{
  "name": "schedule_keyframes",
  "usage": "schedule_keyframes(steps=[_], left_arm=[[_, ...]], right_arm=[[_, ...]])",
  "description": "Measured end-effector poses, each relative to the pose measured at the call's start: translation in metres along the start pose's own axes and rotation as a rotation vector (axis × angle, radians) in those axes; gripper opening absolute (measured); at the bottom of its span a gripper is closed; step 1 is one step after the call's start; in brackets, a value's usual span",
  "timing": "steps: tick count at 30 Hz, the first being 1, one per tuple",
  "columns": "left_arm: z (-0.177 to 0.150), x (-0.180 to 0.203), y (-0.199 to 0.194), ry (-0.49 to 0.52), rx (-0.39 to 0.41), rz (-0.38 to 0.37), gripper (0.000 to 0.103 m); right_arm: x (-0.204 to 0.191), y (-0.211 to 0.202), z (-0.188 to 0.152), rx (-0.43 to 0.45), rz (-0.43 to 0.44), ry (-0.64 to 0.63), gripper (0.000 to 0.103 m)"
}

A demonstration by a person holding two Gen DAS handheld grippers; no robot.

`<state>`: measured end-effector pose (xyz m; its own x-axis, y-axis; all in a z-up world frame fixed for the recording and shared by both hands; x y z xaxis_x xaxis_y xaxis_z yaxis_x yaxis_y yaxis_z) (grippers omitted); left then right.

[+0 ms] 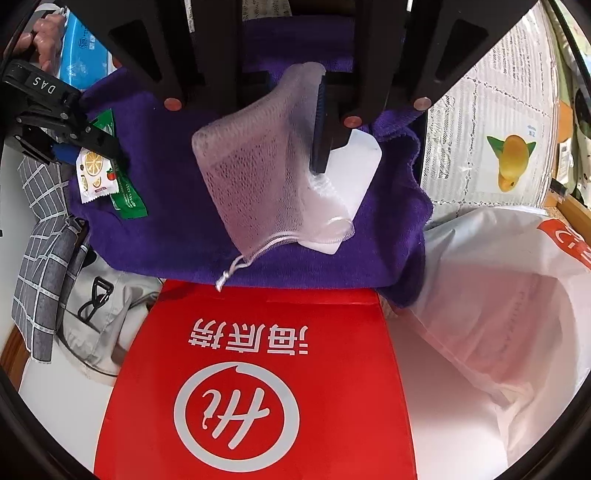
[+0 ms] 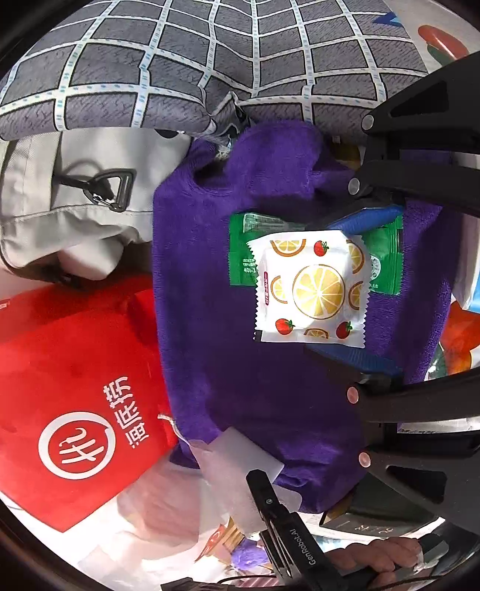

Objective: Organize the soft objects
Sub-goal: 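Lower the wipe packet with the right tool onto the towel while the left tool releases the mesh bag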

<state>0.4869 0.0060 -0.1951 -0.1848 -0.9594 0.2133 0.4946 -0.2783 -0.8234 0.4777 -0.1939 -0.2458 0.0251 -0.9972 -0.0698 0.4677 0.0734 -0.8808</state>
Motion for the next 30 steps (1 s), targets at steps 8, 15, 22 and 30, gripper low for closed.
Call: schedule_keyframes(steps=[8,15,22,30], left_arm=[[-0.001,0.019,-0.004,0.04,0.013,-0.072,0.058],[0.001,0.037,-0.01,0.084,0.021,-0.067,0.064],[0.002,0.042,-0.027,0.048,0.043,-0.154,0.071],[0.004,0.048,-0.054,0.066,0.097,-0.176,0.071]], right_arm=[[0.012,-0.004,0.003,0.019,0.002,0.049,0.075],[0.008,-0.025,0.007,0.07,0.0,0.028,0.075],[0.002,-0.048,0.009,0.134,-0.004,0.001,0.075],[-0.001,-0.085,0.001,0.208,-0.047,-0.005,0.075]])
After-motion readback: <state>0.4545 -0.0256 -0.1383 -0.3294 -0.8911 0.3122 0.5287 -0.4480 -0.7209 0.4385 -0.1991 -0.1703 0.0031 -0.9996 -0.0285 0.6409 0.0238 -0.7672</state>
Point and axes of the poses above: each gripper's, at about its wrist camera, not at the fingertips, and y roughly the way its jaws point, x to its right, z to its top, the point moved 6 cm from there along y, roughly the way its jaws point, and after that the axes turned 12 degrees about -z, right-handed, at the moved point
